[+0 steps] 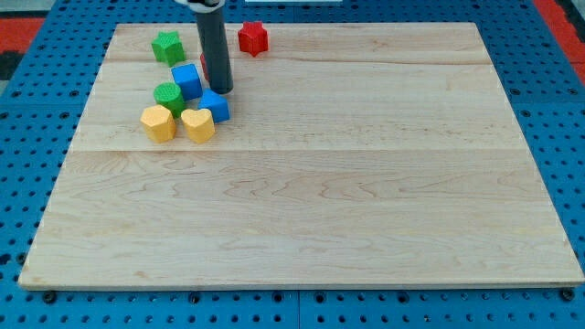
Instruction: Push the blue triangle along with the heart towards the bottom
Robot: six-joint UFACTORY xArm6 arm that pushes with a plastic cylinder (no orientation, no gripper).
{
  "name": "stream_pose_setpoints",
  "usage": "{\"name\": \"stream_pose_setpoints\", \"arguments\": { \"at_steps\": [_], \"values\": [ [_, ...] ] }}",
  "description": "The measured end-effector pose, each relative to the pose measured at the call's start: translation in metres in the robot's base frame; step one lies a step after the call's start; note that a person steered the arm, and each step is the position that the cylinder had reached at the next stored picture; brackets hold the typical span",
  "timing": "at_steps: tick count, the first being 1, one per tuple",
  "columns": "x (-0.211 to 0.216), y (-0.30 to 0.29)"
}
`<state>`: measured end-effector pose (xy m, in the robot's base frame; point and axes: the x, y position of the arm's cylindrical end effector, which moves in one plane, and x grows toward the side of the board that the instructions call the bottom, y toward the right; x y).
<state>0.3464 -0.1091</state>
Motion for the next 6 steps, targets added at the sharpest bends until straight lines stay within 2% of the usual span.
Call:
{"name": "stream_pose_setpoints", "arguments": {
  "at_steps": [1,2,4,5,6],
  "values": [
    [0.044,-0.006],
    [0.068,-0.026],
    [0.044,0.007],
    [-0.002,0.010],
    [-0.014,-0.010]
  ]
}}
